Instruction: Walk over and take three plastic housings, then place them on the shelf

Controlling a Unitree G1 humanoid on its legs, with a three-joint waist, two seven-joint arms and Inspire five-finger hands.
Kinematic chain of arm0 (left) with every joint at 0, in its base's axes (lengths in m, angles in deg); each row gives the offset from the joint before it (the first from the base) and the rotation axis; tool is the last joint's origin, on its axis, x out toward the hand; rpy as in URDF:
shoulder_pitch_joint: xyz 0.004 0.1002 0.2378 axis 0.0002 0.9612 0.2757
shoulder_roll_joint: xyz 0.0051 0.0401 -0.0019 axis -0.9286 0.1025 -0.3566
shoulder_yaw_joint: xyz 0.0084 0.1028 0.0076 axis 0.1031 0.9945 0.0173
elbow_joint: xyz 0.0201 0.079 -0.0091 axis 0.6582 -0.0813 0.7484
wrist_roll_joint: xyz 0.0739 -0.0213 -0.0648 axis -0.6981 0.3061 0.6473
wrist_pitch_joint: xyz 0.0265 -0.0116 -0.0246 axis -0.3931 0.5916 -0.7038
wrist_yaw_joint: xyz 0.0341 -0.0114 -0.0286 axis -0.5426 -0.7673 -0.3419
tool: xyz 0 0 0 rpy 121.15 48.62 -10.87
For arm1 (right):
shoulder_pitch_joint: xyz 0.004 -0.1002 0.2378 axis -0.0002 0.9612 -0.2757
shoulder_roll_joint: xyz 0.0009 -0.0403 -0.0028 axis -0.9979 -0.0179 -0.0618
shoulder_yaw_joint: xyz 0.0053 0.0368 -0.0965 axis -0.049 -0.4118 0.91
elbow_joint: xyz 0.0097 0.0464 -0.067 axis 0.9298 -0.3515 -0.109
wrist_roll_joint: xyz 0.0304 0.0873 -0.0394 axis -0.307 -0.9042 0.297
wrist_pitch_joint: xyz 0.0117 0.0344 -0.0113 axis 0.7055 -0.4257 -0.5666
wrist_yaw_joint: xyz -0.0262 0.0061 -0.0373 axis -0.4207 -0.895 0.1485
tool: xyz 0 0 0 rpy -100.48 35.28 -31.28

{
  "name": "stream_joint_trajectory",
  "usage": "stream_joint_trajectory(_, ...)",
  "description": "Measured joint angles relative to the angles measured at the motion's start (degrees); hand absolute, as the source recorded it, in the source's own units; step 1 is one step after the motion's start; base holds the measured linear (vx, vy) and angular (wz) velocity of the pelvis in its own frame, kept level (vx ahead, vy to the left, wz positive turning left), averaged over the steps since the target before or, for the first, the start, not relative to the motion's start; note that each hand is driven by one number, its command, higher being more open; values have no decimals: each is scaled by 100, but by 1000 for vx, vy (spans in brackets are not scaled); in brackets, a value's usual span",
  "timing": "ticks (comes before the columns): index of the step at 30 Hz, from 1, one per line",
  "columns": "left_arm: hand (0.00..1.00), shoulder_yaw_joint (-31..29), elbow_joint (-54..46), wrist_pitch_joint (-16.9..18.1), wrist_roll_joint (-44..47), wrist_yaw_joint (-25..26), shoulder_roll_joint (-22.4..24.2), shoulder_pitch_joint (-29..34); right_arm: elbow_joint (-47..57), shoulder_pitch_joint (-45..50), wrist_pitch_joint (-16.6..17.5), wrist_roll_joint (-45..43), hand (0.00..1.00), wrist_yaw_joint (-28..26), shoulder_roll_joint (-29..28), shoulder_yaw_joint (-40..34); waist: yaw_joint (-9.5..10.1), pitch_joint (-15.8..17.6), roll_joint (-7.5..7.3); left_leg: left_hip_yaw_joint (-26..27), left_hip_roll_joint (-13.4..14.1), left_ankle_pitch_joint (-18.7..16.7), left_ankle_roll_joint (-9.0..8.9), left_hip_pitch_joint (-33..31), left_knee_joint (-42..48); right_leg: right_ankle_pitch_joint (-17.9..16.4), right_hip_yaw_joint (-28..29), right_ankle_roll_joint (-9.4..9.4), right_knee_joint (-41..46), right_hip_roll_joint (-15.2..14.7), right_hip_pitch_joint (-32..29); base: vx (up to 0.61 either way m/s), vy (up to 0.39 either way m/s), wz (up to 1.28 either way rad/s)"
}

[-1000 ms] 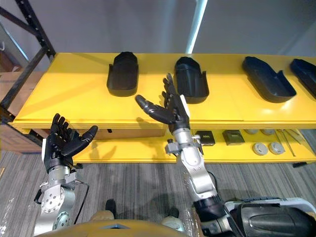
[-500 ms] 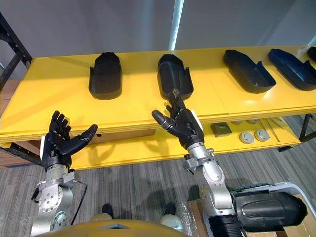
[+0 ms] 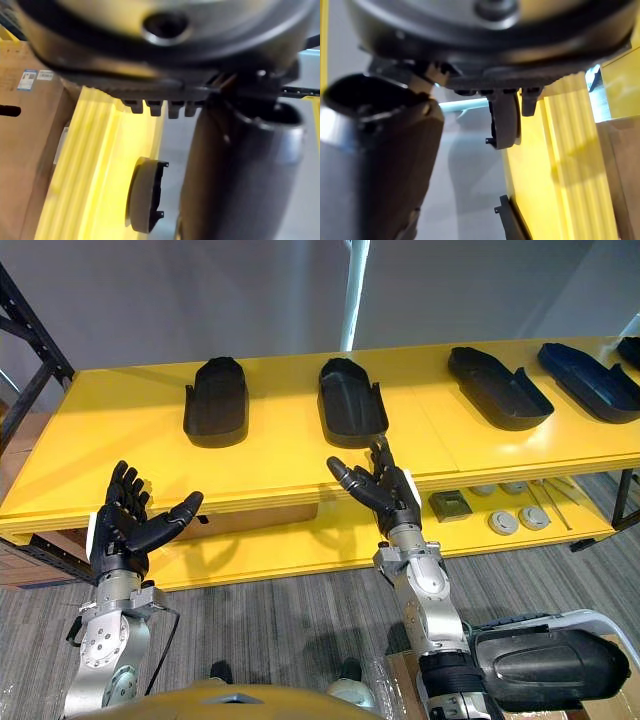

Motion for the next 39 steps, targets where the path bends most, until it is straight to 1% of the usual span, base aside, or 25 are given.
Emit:
stream_joint_trajectory(2, 100, 2, 7, -44, 0, -2, 0, 0, -205, -151, 55, 0, 100, 88, 0, -6, 4, 0, 0, -31, -2, 11, 2, -2, -1, 0, -33, 0, 0, -4, 21, -2, 2, 7)
stream_joint_trajectory(6, 100, 2, 7, -52, 0, -40, 0, -13, -494, -419, 56, 3, 100, 161, 0, -30, 12, -1, 2, -104, -4, 30, 4, -7, -2, -3, -95, -3, -2, -6, 62, -12, 6, 8)
stream_joint_trajectory(13, 100, -5, 7, -142, 1, -75, 0, -24, -725, -630, 56, 193, 100, 188, 1, -67, 79, -1, 6, -195, -11, 54, 12, -27, -3, -14, -195, -15, -8, -14, 103, -12, 4, 6)
stream_joint_trajectory(16, 100, -6, 8, -149, 1, -88, 0, -24, -933, -751, 103, 206, 100, 219, 1, -67, 73, 0, 9, -260, -13, 74, 15, -41, -3, -21, -277, -21, -8, -18, 143, -6, 2, 11)
stream_joint_trajectory(19, 100, -8, 8, -149, 1, -95, 0, -30, -1093, -869, 168, 206, 100, 368, 5, -73, 77, -2, 28, -347, -18, 110, 21, -110, -3, -25, -365, -25, -8, -21, 145, -20, 2, 14)
stream_joint_trajectory(23, 100, -18, 33, -149, 1, -86, 0, -28, -1209, -982, 171, 204, 100, 608, 17, -135, 144, -1, 81, -401, -19, 129, 24, -141, -3, -28, -416, -29, -7, -22, 152, -18, 1, 8)
stream_joint_trajectory(27, 100, -20, 33, -149, 1, -76, 1, -18, -1219, -1028, 171, 214, 100, 932, 17, -176, 159, 8, 118, -486, -26, 151, 30, -199, -3, -44, -492, -50, -8, -25, 153, -18, 1, 11)
stream_joint_trajectory(31, 100, -15, 33, -149, 1, -57, 1, -19, -1361, -1143, 191, 225, 100, 1129, 17, -203, 160, 15, 129, -517, -37, 155, 32, -208, -3, -51, -512, -41, -9, -34, 155, -1, 0, 1)
stream_joint_trajectory(33, 100, -12, 34, -149, 1, -45, 1, -19, -1364, -1195, 191, 238, 100, 1264, 17, -276, 161, 41, 166, -523, -47, 156, 33, -211, -3, -53, -521, -38, -8, -44, 158, 0, 0, 0)
stream_joint_trajectory(36, 100, -16, 33, -148, 2, -14, 3, -18, -1375, -1247, 193, 444, 100, 1389, 20, -362, 162, 82, 226, -527, -61, 161, 40, -212, -3, -46, -530, -39, -8, -57, 162, 0, 0, 0)
stream_joint_trajectory(39, 100, -17, 34, -148, 3, -16, 3, -18, -1375, -1254, 216, 450, 100, 1432, 20, -390, 165, 89, 222, -527, -63, 164, 43, -212, -1, -43, -536, -42, -9, -58, 164, 0, 0, 0)
